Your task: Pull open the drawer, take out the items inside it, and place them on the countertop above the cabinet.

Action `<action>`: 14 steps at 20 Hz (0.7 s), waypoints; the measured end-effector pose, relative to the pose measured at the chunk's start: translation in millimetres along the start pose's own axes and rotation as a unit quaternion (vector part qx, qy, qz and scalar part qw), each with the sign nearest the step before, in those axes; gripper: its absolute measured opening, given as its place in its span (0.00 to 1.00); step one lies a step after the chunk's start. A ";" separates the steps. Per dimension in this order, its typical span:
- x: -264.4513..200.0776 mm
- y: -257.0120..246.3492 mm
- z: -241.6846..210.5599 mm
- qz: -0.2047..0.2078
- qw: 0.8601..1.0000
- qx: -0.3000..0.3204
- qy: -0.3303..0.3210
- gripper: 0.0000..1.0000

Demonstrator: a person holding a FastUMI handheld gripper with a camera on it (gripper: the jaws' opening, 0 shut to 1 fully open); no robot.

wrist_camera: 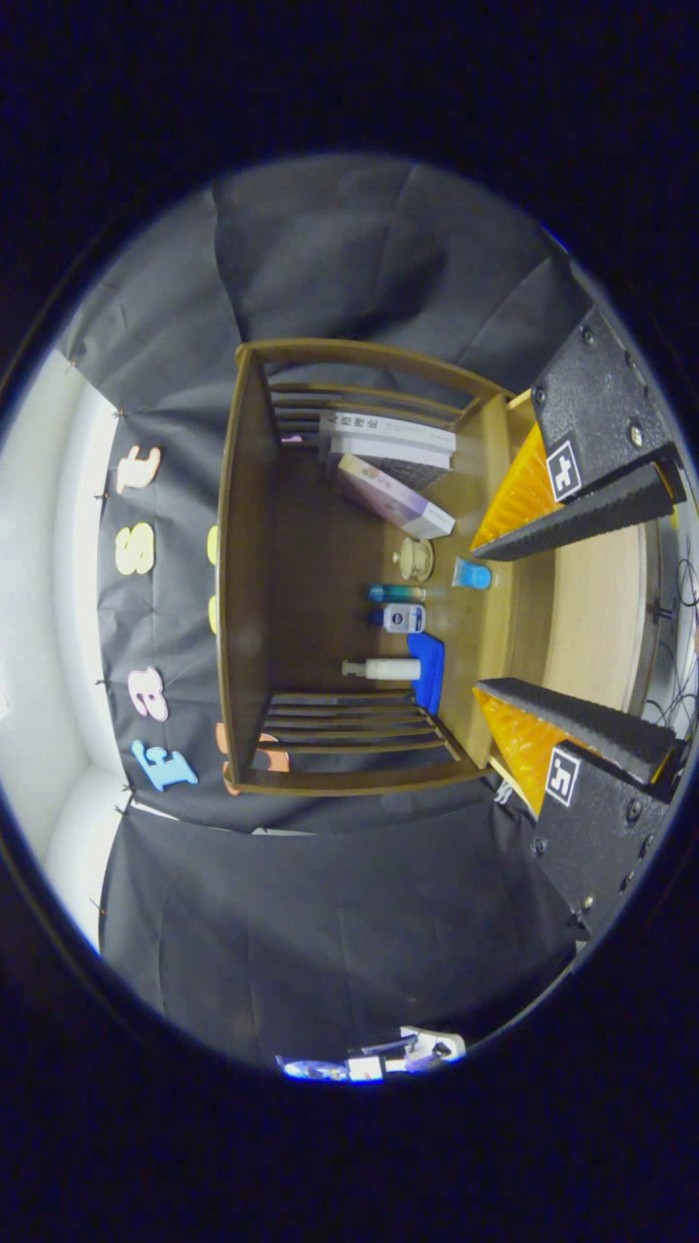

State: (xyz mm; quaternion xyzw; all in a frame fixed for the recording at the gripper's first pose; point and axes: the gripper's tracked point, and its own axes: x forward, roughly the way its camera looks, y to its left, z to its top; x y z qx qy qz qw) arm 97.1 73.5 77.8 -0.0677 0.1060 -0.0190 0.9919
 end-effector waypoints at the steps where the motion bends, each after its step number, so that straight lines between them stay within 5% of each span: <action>1: -1.6 -1.9 -14.0 -0.001 1.000 0.000 0.007 0.82; 14: -47.5 -8.6 -105.0 -0.045 0.997 0.000 -0.063 0.95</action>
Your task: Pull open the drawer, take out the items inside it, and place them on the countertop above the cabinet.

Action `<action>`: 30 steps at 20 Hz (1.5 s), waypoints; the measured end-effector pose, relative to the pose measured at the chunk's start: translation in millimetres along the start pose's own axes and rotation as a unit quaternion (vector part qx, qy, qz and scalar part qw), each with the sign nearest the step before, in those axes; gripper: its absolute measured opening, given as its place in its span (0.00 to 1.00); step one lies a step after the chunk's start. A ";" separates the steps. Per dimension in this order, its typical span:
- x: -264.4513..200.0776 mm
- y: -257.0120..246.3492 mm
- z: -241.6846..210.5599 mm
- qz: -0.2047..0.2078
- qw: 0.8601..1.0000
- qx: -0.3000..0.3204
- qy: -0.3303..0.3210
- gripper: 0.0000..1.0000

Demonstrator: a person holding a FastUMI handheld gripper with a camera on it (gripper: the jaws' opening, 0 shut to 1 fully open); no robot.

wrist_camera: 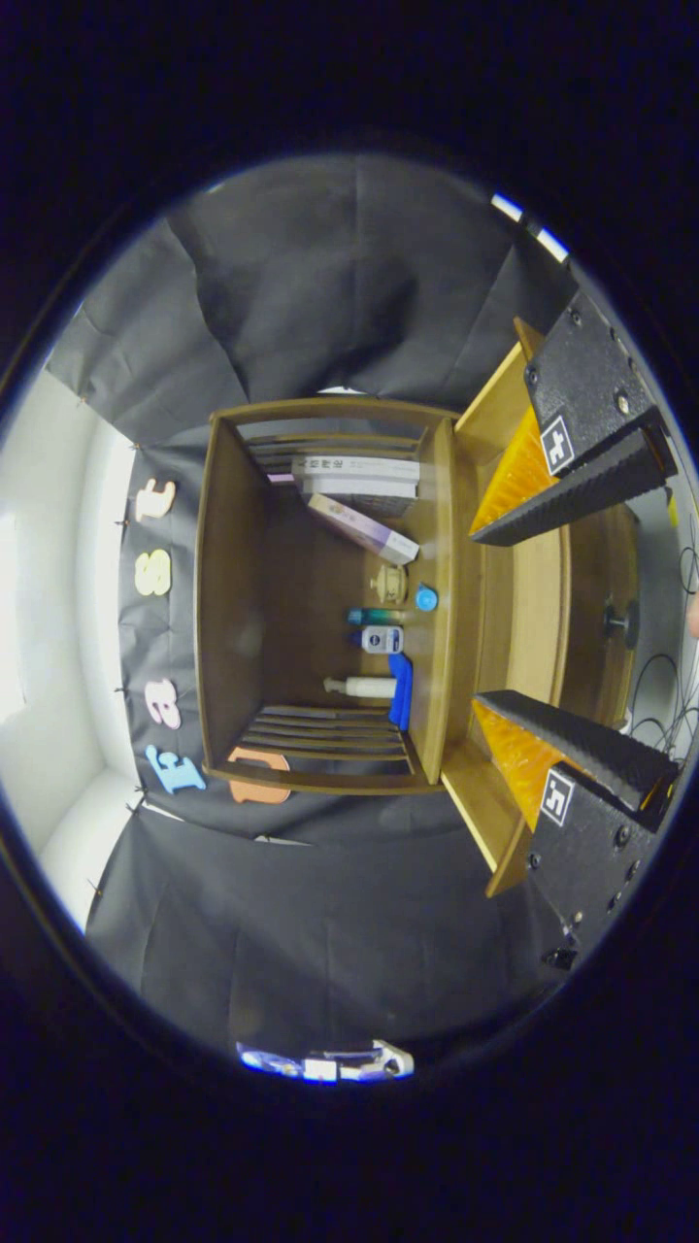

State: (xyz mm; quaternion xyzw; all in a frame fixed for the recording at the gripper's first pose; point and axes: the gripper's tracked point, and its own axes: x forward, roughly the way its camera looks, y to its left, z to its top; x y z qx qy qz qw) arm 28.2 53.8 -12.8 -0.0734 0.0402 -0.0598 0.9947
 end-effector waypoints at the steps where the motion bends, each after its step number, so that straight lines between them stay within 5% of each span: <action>1: -3.4 1.9 -7.9 0.001 1.000 0.002 -0.002 0.95; 13: -6.7 3.8 -115.9 0.002 0.997 0.019 0.070 0.95; 30: 26.4 -2.2 -133.2 -0.026 0.996 0.020 0.077 0.95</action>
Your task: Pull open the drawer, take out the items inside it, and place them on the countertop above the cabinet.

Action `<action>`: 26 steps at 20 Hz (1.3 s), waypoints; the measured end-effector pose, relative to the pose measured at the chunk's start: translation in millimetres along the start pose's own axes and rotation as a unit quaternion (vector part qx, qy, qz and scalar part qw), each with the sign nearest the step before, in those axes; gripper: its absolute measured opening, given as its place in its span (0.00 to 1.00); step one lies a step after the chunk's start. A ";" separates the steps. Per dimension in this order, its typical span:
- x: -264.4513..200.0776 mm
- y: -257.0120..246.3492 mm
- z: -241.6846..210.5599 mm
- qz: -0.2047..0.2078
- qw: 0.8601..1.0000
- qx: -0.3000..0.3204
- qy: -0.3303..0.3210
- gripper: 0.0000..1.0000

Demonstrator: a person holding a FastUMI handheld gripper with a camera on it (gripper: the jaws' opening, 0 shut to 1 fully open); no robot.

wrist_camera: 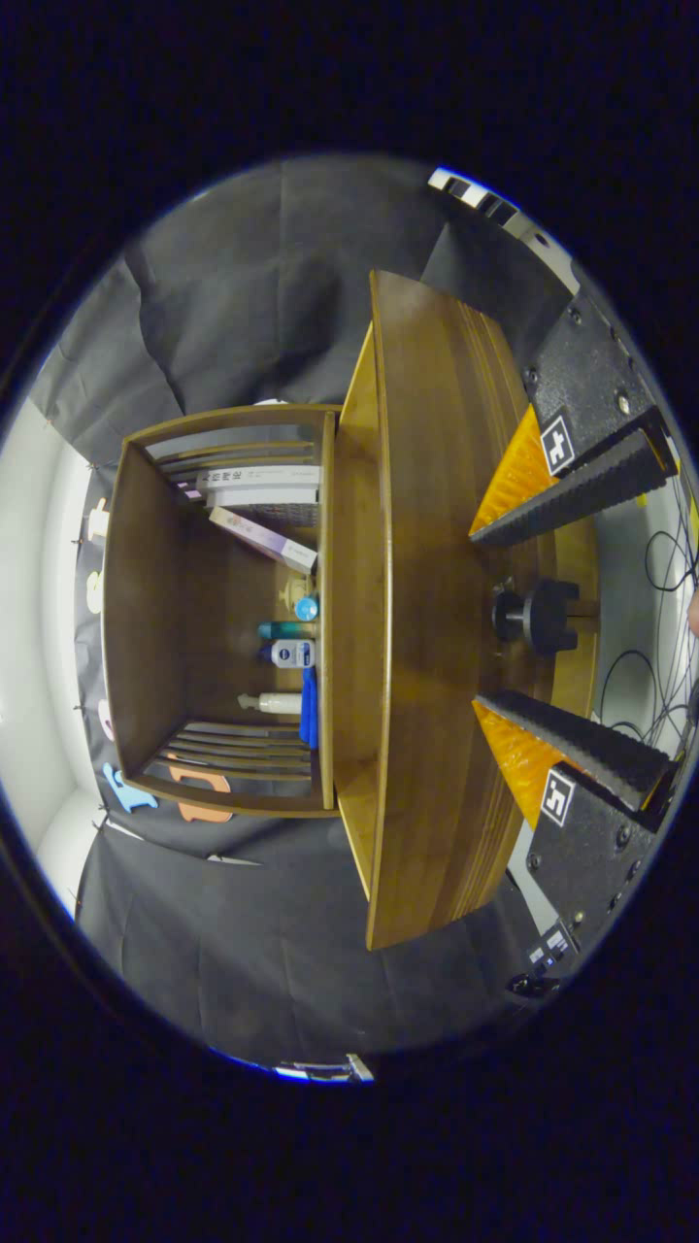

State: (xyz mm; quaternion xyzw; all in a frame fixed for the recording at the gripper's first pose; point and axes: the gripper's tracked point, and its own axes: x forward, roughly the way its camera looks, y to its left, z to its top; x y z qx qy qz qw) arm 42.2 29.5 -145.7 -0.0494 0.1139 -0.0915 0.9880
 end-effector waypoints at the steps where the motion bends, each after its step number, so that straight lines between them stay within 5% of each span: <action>1: 2.0 -0.8 -0.3 -0.001 1.000 0.001 0.001 0.95; 9: 6.9 -5.6 -2.7 -0.030 0.999 -0.032 -0.006 0.95; 26: 30.0 -8.2 4.4 -0.016 1.000 -0.025 0.001 0.97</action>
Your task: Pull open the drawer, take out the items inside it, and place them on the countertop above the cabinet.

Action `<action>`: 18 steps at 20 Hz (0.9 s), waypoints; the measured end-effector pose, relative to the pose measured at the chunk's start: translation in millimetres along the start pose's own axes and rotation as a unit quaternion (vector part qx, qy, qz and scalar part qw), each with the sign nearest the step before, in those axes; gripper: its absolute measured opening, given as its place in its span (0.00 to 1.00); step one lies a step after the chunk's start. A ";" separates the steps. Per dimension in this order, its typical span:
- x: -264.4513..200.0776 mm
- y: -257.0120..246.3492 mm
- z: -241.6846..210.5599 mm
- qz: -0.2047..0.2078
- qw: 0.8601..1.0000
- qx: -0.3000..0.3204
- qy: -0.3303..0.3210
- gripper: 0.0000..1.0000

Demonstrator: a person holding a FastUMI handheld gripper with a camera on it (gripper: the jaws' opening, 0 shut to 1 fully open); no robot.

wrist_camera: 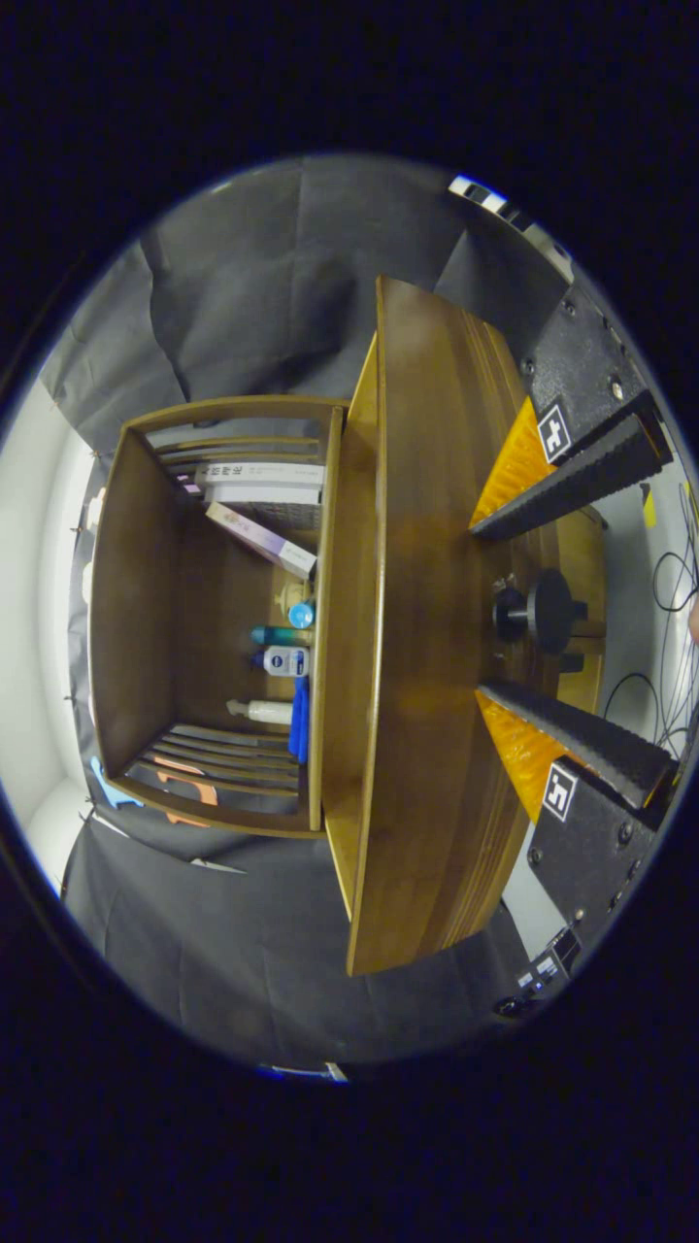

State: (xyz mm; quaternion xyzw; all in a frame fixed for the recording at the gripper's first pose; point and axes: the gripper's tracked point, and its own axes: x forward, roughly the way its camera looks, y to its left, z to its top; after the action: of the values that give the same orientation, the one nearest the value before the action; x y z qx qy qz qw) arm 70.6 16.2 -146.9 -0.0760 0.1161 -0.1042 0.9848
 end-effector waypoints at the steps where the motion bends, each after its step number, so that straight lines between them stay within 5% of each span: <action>1: 3.5 0.9 1.4 0.000 1.000 0.000 0.001 0.97; 18: 74.5 7.6 25.3 -0.009 0.999 -0.006 0.035 0.98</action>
State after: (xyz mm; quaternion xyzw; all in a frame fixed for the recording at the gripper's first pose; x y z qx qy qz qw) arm 149.0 10.1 -139.8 -0.0787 0.1502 -0.1146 0.9788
